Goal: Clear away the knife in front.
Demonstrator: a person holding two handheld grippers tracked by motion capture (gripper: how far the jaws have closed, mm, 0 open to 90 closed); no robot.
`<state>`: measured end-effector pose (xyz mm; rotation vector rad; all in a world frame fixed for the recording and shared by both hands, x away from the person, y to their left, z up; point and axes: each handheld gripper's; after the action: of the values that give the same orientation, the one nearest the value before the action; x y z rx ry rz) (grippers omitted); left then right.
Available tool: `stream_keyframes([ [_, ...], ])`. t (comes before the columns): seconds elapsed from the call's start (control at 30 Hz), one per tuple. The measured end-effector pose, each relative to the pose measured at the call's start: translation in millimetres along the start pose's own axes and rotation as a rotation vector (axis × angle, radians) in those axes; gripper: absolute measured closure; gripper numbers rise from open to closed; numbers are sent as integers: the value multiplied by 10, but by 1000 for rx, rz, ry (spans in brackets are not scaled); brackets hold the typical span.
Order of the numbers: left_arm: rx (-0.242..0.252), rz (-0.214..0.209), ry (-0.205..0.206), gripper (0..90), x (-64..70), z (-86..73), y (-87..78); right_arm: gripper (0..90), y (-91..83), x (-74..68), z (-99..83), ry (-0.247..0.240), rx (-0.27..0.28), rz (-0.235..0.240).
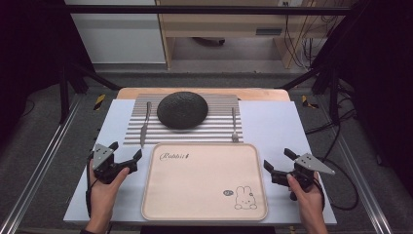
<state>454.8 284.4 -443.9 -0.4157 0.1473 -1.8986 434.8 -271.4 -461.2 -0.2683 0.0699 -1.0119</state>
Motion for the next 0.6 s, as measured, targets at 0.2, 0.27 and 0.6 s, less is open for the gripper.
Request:
stream_keyframes([
  [0.2,-46,-31,29,61,92,154,210,57,36,-22,21,-55,-65,2],
  [0.27,-63,-38,49,61,116,209,297,52,32,-47,9,-78,-69,11],
  [0.6,-97,-37,109,57,220,531,695,44,-11,-112,22,-96,-51,3],
])
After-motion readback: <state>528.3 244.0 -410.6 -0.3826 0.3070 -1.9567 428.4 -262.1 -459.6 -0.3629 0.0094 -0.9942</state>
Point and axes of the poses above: each handheld gripper's, and its own axes: y roughly forward along the jaws, z roughly out of its top, x roughly to its right, and after that the axes turned 11 degrees about -y, right-handed
